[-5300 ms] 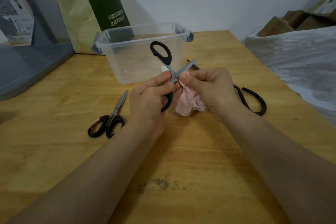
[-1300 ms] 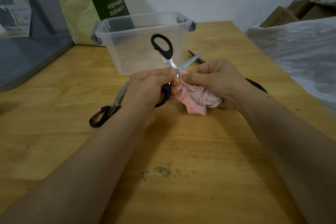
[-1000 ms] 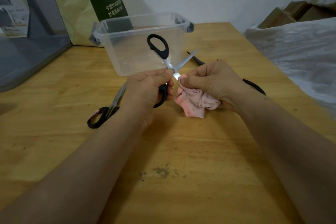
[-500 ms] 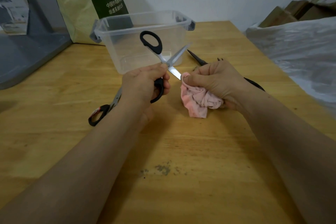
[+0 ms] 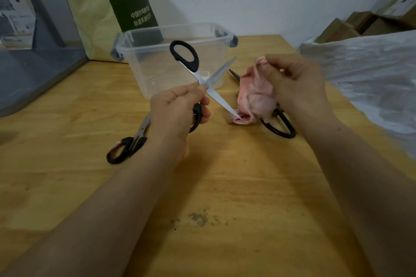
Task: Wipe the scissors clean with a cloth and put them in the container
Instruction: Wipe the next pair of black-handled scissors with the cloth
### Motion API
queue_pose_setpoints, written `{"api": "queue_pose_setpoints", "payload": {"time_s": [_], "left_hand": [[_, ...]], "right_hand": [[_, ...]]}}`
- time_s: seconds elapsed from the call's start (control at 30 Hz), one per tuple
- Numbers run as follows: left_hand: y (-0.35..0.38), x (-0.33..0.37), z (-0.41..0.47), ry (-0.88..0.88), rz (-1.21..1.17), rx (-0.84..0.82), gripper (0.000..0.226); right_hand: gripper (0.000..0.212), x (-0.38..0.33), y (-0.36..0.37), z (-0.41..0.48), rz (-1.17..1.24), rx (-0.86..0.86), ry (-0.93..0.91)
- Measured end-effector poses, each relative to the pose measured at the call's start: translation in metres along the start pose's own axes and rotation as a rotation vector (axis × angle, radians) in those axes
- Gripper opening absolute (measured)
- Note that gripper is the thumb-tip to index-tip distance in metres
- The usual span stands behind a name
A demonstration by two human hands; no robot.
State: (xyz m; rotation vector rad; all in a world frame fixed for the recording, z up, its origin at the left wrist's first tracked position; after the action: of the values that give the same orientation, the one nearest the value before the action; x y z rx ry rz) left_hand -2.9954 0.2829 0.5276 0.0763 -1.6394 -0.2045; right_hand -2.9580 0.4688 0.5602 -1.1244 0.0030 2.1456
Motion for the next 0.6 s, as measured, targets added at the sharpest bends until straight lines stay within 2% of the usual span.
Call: {"api": "queue_pose_setpoints", "payload": {"time_s": [0.2,0.37,0.5,0.6], "left_hand": [[0.009,-0.004,-0.006,0.009,-0.015,-0.045,0.019],[0.011,-0.005,-0.007,0.041,0.003,-0.071,0.025],[0.014,-0.004,-0.012,0.057,0.008,-0.108,0.026],[0.018,-0.003,-0.016,0.058,-0.033,-0.138,0.028]], "right_hand": [[0.008,0.002,0.035,-0.018,0.482,-0.258,0.364],[0.016,0.008,0.040,-0.023,0.737,-0.274,0.548],[0.016,0.015,0.044,-0.025,0.790,-0.317,0.532],[0.040,0.017,0.049,-0.026,0.776,-0.349,0.513]]}}
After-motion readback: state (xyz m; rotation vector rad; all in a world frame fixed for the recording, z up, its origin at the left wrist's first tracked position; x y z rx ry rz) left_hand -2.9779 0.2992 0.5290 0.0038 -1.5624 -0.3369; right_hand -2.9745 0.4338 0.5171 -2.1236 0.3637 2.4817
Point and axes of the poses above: each hand's wrist, its own z-axis towards the middle knuckle, its own y-axis out of the palm, x = y × z, the point moved 5 cm from there along z, towards the middle knuckle, and after that the axes turned 9 degrees about -y, right-handed, at the moved point
